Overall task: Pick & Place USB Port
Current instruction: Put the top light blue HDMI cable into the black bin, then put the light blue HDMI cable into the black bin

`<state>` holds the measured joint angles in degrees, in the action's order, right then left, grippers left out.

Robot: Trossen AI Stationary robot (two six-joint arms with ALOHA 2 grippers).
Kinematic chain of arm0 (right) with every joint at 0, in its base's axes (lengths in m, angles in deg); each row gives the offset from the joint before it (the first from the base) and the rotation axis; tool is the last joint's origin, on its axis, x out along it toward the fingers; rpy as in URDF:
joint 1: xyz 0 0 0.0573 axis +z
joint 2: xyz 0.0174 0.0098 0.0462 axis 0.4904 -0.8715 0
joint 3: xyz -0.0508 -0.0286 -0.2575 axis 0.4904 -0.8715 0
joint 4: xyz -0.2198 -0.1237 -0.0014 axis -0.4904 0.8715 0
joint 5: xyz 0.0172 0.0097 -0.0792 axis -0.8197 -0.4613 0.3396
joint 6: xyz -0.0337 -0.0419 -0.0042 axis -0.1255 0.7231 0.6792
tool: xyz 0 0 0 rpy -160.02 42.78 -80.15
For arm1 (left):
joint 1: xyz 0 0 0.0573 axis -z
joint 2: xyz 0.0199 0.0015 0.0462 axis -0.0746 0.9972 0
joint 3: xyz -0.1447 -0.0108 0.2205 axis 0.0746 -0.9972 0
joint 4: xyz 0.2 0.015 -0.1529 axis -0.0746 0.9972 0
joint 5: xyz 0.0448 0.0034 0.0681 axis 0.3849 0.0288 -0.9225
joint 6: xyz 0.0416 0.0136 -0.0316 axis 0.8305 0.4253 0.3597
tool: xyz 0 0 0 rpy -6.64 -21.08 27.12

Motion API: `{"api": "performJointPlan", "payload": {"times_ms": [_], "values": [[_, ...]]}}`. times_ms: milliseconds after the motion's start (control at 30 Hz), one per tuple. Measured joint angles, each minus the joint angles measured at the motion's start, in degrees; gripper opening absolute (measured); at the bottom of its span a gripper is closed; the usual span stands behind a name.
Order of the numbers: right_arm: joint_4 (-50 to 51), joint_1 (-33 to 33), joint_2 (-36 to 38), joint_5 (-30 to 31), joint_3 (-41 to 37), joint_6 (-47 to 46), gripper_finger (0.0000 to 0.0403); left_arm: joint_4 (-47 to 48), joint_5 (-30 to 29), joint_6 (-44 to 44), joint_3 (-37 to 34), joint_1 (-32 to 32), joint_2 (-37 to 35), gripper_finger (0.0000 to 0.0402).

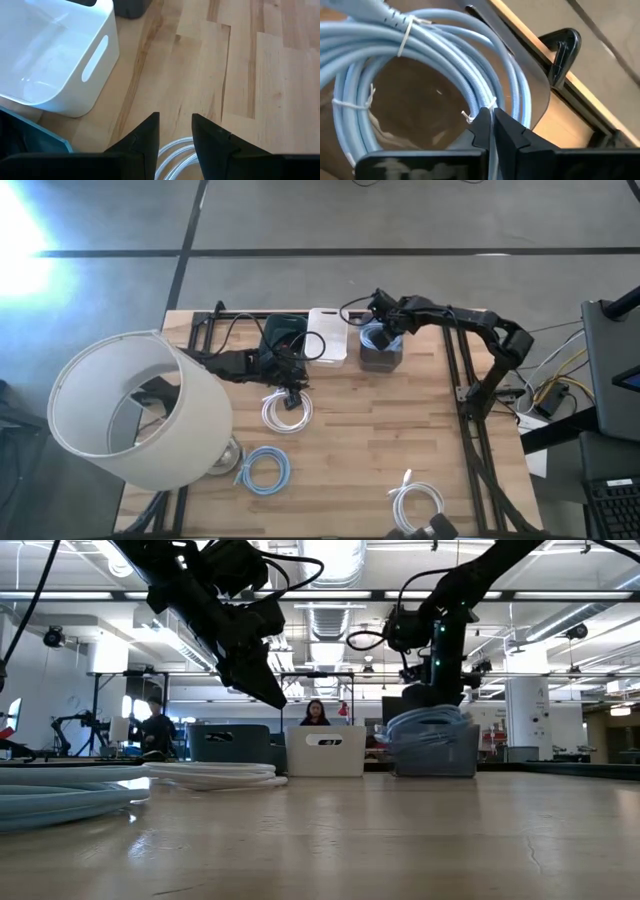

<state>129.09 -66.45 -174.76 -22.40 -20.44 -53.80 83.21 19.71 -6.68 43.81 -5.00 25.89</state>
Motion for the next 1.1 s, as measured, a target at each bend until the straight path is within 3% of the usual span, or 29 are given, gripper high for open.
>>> {"api": "performJointPlan", "payload": {"times_ms": [167,300,500,700,800,1000,1100], "values": [[1.8,1.4,0.0,6.7,0.0,5.0,0.0008,0.0,0.0,0.0,0.0,0.0,0.0,0.0117],[1.9,2.6,0.3,7.9,1.5,6.4,0.0007,0.0,0.0,0.0,0.0,0.0,0.0,0.0117],[3.8,5.6,0.4,18.1,3.1,9.9,0.0007,0.0,0.0,0.0,0.0,0.0,0.0,0.0117],[4.1,6.1,0.3,18.8,2.4,7.9,0.0008,0.0,0.0,0.0,0.0,0.0,0.0,0.0117],[4.8,6.6,0.4,14.8,3.5,3.8,0.0008,0.0,0.0,0.0,0.0,0.0,0.0,0.0117],[4.7,10.0,2.3,-4.3,7.4,1.4,0.0008,0.0,0.0,0.0,0.0,0.0,0.0,0.0117],[4.7,12.9,2.5,-10.1,8.5,0.0,0.0008,0.0,2.3,0.1,0.0,0.5,0.0,0.0115]]}}
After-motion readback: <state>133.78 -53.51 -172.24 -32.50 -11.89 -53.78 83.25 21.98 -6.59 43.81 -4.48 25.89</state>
